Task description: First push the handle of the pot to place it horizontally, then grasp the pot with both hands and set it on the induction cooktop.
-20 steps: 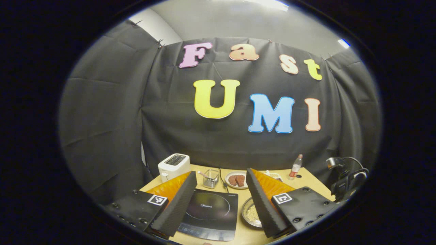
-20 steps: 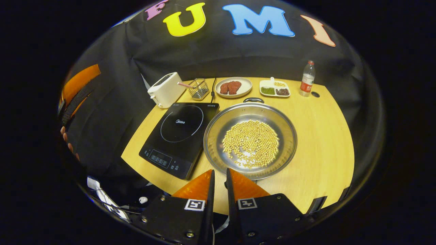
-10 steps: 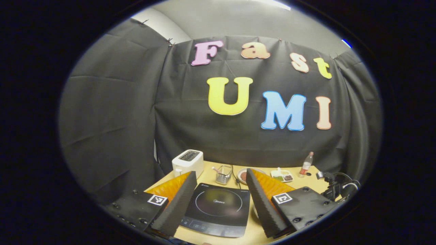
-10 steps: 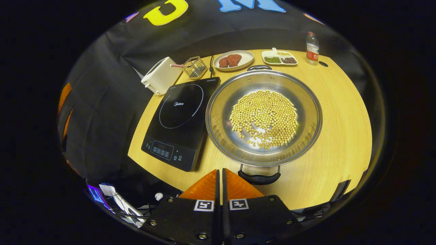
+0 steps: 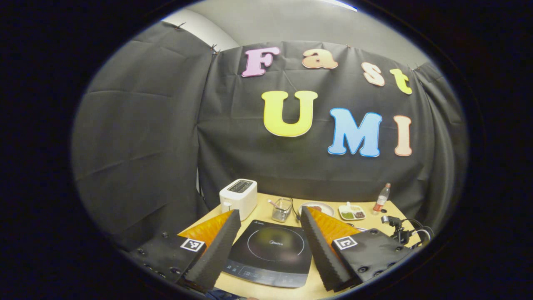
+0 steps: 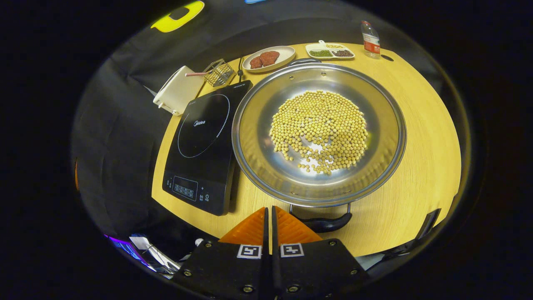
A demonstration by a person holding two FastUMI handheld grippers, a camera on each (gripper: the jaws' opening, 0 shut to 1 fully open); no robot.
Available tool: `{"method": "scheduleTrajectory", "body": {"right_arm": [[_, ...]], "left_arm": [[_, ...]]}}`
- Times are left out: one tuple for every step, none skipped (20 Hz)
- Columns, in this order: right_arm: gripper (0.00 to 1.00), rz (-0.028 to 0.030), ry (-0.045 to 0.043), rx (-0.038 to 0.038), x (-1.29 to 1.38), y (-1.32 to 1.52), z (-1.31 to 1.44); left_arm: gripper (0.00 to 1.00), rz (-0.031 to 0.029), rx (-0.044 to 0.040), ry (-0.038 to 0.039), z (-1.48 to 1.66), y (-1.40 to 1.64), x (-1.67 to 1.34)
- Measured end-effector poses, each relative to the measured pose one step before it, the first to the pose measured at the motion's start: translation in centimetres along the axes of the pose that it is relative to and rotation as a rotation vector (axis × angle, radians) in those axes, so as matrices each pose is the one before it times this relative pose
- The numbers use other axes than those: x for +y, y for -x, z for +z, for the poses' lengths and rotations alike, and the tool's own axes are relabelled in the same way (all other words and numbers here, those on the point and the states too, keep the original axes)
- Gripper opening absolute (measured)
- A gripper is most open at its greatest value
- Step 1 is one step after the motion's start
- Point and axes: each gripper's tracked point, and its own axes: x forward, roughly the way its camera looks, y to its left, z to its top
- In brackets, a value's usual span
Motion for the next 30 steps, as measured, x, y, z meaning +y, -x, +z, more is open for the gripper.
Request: {"method": "scheduleTrajectory", "body": {"right_arm": [[0.03,-0.00574,-0.00203,0.00205,-0.23,-0.302,-0.07],[0.0,0.00075,-0.00852,0.00384,-0.095,-0.238,0.066],[0.03,-0.00147,-0.01067,0.00286,-0.131,-0.246,-0.02],[0.02,0.00181,-0.00838,0.00575,-0.11,-0.214,-0.012],[0.02,0.00807,-0.01087,0.00057,0.062,-0.19,-0.076],[0.02,0.00683,-0.00972,-0.00054,-0.016,-0.158,0.062],[0.02,0.00578,-0.00818,0.00185,0.037,-0.013,-0.065],[0.02,0.00492,-0.00838,0.0012,-0.004,-0.01,0.093],[0.02,0.00553,-0.00737,0.00068,-0.005,-0.064,-0.063],[0.02,0.00485,-0.00735,0.00102,-0.084,-0.013,0.052],[0.02,0.00446,-0.0052,-0.00067,-0.025,-0.036,-0.071],[0.02,0.00276,-0.00457,-0.00079,-0.062,0.007,0.031],[0.02,0.00208,-0.00409,-0.0013,-0.121,0.036,-0.064],[0.02,0.00162,-0.00493,-0.00151,-0.179,0.066,0.107],[0.01,0.00177,-0.00576,-0.00226,-0.143,0.005,-0.079],[0.01,0.00065,-0.00554,-0.00124,-0.22,0.084,0.009],[0.02,-0.00069,-0.00661,-0.00309,-0.252,0.052,-0.016],[0.02,-0.00197,-0.00597,-0.00243,-0.317,0.177,0.067],[0.01,-0.00265,-0.00436,-0.00166,-0.269,0.053,-0.025],[0.01,-0.00318,-0.00229,-0.00338,-0.302,0.146,0.059],[0.01,-0.00392,-0.00032,-0.00259,-0.3,0.036,-0.027],[0.01,-0.00462,-0.002,-0.00359,-0.403,0.149,0.073],[0.01,-0.0028,-0.00502,-0.00338,-0.356,0.141,-0.015],[0.02,-0.00153,-0.00692,-0.0027,-0.324,0.157,0.032],[0.01,-0.001,-0.00549,-0.00156,-0.295,0.042,0.046],[0.01,-0.00173,-0.00426,-0.00159,-0.322,0.118,0.066],[0.01,-0.00259,-0.00281,-0.00147,-0.287,0.071,0.014],[0.01,-0.00341,-0.00327,-0.00084,-0.346,0.052,0.075],[0.01,-0.00335,-0.00373,-0.00177,-0.276,0.087,0.006],[0.01,-0.00265,-0.00468,-0.00152,-0.398,0.077,0.113]], "left_arm": [[1.0,-0.0003,0.00223,-0.0003,-0.011,-0.082,0.026],[1.0,-0.00091,0.00172,-0.00069,-0.09,-0.101,-0.093],[0.97,-0.00095,0.0014,-0.00124,0.085,-0.148,-0.03],[1.0,-0.00084,0.001,-0.00142,-0.014,-0.131,-0.052],[1.0,-0.00114,-0.00021,-0.00058,0.109,-0.222,-0.109],[1.0,-0.00179,0.00071,0.00034,0.026,-0.155,-0.191],[0.97,-0.0029,0.00054,0.00094,-0.009,-0.22,-0.153],[1.0,-0.00295,0.00124,0.00033,-0.131,-0.143,-0.178],[1.0,-0.00198,0.00445,-0.00104,0.032,-0.169,-0.176],[1.0,-0.00003,0.00515,-0.00244,-0.225,-0.189,-0.005],[1.0,-0.00132,0.00146,-0.00187,0.039,-0.224,-0.208],[1.0,-0.00448,-0.00183,0.00003,0.197,-0.127,-0.258],[1.0,-0.0042,-0.0018,0.00034,0.155,-0.105,-0.266],[1.0,-0.00626,-0.00139,-0.00066,0.156,-0.11,-0.237],[1.0,-0.00453,-0.00189,-0.00187,0.148,-0.105,-0.232],[0.93,-0.00649,-0.00157,-0.00232,-0.033,0.006,-0.283],[0.97,-0.00718,-0.00108,-0.00201,0.116,0.027,-0.31],[0.97,-0.00736,-0.00177,-0.00107,0.043,-0.007,-0.32],[1.0,-0.009,-0.00337,-0.00066,0.14,-0.134,-0.391],[1.0,-0.00659,-0.00326,-0.00148,0.217,-0.076,-0.339],[1.0,-0.00737,-0.00287,-0.00365,0.257,0.018,-0.39],[1.0,-0.00628,-0.00502,-0.00446,0.223,0.145,-0.335],[1.0,-0.00445,-0.00601,-0.00383,0.314,0.01,-0.25],[0.97,-0.00524,-0.0063,-0.00258,0.249,0.026,-0.205],[1.0,-0.00478,-0.00685,-0.00196,0.361,0.088,-0.239],[0.97,-0.00465,-0.00761,-0.00196,0.241,0.115,-0.238],[1.0,-0.00507,-0.00786,-0.00189,0.38,0.059,-0.256],[1.0,-0.00639,-0.0059,-0.00273,0.067,0.035,-0.174],[1.0,-0.00796,-0.00706,-0.00317,0.29,0.101,-0.222],[1.0,-0.00432,-0.00848,-0.00498,0.332,0.076,-0.29]]}}
